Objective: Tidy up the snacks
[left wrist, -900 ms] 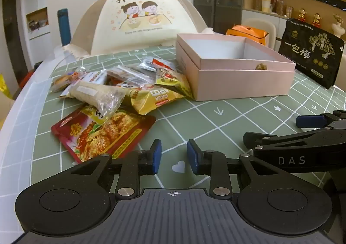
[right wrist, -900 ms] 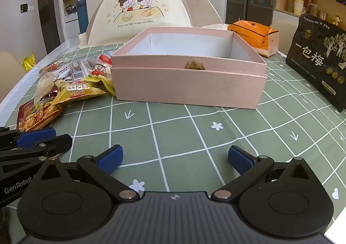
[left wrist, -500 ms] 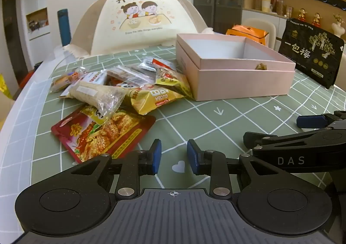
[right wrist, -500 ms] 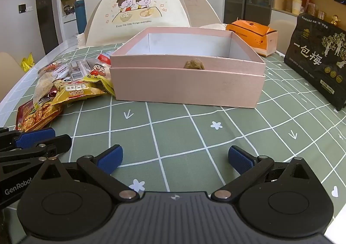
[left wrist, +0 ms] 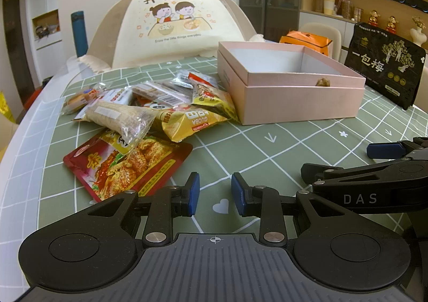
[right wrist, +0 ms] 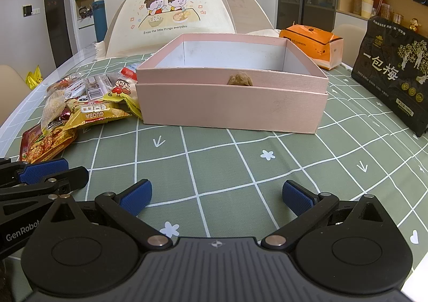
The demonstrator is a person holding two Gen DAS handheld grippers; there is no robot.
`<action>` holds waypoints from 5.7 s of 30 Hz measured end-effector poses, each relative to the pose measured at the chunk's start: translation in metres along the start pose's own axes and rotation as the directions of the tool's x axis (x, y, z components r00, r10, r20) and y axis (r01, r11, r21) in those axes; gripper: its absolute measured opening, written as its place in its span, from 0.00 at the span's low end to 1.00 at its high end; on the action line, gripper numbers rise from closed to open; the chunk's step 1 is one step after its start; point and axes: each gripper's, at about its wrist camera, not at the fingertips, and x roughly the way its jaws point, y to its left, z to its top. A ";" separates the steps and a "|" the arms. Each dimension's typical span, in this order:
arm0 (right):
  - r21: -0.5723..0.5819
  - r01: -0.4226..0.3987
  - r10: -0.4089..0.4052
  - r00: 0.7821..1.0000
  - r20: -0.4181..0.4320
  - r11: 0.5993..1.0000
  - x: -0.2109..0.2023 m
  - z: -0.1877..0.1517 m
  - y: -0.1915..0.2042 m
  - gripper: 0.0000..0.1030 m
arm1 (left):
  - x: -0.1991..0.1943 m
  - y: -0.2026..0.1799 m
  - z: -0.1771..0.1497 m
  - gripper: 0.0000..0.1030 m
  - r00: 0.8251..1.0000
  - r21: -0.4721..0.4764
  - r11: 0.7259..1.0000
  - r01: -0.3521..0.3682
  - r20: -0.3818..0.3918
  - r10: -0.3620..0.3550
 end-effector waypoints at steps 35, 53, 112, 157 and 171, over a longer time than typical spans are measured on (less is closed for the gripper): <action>0.000 0.000 0.000 1.000 -0.001 1.000 0.000 0.000 0.000 1.00 | 0.000 0.000 0.000 0.32 1.000 -0.001 1.000 0.001 0.000 -0.001; 0.000 0.000 0.000 1.000 0.000 1.000 0.000 0.000 0.000 1.00 | 0.000 0.000 0.000 0.32 1.000 -0.001 1.000 0.001 0.000 -0.001; 0.007 -0.200 0.194 0.939 -0.285 0.980 0.040 0.080 0.088 0.78 | -0.030 0.175 0.056 0.22 0.930 -0.339 0.902 0.266 -0.157 -0.333; -0.016 -0.048 0.041 0.953 -0.301 0.999 -0.037 0.016 -0.085 0.65 | 0.016 -0.069 0.064 0.28 0.944 0.018 0.995 0.095 -0.318 -0.085; -0.146 -0.150 0.109 0.960 -0.258 0.978 -0.036 -0.002 -0.089 0.90 | 0.009 -0.059 0.058 0.57 0.955 -0.154 0.987 -0.045 -0.297 -0.003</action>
